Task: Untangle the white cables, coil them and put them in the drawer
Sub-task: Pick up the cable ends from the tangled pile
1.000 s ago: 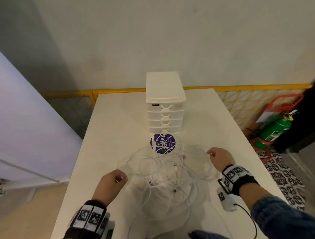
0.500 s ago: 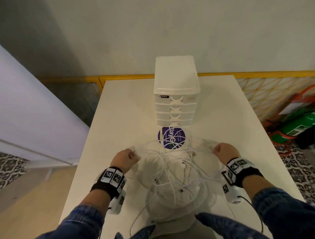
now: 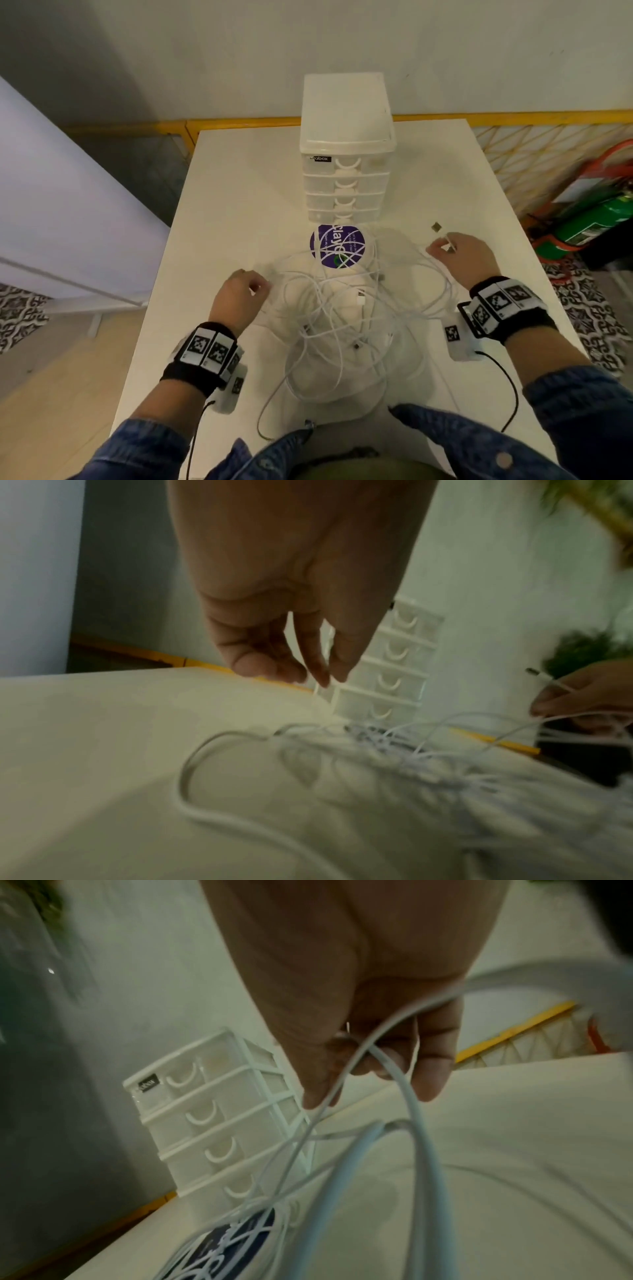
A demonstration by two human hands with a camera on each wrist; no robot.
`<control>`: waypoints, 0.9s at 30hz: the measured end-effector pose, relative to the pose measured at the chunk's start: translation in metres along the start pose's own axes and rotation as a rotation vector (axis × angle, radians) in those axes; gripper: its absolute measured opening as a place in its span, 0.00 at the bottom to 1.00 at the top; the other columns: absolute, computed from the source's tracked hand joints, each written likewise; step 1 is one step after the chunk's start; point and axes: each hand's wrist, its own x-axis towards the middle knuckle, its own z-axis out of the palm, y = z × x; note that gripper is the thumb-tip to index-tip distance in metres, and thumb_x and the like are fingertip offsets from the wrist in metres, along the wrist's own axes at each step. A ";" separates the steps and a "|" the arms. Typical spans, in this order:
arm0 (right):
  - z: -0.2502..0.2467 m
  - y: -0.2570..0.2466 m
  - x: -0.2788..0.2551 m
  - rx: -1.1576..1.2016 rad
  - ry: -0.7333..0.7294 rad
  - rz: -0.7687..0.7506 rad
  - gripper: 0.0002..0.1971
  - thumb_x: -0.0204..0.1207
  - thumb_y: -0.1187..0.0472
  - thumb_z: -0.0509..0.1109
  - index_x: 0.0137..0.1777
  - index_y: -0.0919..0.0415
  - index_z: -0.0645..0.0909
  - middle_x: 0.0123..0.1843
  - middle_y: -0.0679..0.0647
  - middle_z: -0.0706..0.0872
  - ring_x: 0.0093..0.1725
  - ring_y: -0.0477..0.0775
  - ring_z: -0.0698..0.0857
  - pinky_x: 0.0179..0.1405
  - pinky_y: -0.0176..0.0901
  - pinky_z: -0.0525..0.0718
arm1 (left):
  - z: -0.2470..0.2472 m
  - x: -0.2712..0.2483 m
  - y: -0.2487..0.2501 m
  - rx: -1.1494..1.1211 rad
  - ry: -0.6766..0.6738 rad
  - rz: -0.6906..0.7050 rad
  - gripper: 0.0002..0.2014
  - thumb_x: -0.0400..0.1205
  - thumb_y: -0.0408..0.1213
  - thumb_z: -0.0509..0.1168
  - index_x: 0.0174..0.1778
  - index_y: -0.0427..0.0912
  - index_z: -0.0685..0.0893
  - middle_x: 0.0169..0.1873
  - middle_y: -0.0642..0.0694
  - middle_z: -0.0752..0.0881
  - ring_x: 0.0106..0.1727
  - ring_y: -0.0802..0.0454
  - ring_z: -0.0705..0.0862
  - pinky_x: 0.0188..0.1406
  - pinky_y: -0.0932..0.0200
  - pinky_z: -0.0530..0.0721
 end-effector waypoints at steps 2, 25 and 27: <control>-0.004 -0.006 -0.006 0.004 0.036 -0.044 0.18 0.81 0.52 0.62 0.31 0.59 0.76 0.29 0.54 0.77 0.39 0.61 0.77 0.33 0.47 0.69 | -0.005 -0.016 0.011 -0.063 -0.229 0.002 0.14 0.77 0.49 0.71 0.35 0.41 0.84 0.35 0.49 0.84 0.38 0.54 0.79 0.38 0.64 0.75; 0.002 -0.015 -0.071 0.150 0.119 -0.231 0.11 0.77 0.49 0.68 0.51 0.55 0.84 0.35 0.51 0.85 0.41 0.54 0.85 0.38 0.38 0.75 | 0.013 -0.046 -0.005 -0.250 -0.550 -0.133 0.12 0.85 0.26 0.55 0.51 0.37 0.85 0.40 0.44 0.84 0.33 0.52 0.83 0.28 0.66 0.81; 0.013 -0.018 -0.073 0.113 0.086 -0.240 0.13 0.78 0.47 0.66 0.51 0.55 0.84 0.34 0.53 0.85 0.40 0.56 0.85 0.37 0.41 0.75 | 0.022 -0.044 0.003 -0.100 -0.497 -0.056 0.10 0.84 0.30 0.59 0.51 0.35 0.86 0.41 0.45 0.83 0.33 0.53 0.81 0.31 0.64 0.80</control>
